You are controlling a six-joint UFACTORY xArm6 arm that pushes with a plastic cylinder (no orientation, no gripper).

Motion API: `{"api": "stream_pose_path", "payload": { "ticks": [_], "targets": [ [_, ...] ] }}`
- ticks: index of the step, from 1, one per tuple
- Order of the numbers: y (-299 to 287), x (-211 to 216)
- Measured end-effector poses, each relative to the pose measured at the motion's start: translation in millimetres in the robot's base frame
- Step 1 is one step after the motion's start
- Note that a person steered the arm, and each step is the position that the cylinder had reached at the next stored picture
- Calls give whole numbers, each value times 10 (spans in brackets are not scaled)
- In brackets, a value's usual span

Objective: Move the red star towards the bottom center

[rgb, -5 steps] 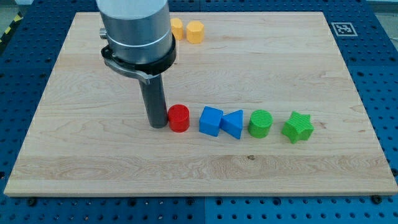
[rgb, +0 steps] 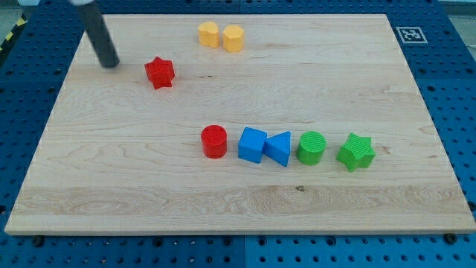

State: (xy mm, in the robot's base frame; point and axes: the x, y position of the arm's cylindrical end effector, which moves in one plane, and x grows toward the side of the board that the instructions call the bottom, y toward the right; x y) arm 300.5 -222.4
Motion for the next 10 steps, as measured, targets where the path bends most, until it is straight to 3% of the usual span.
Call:
{"api": "stream_pose_path", "payload": {
  "ticks": [1,2,10],
  "targets": [
    [536,-312],
    [830,-322],
    [911,1127]
  ]
}}
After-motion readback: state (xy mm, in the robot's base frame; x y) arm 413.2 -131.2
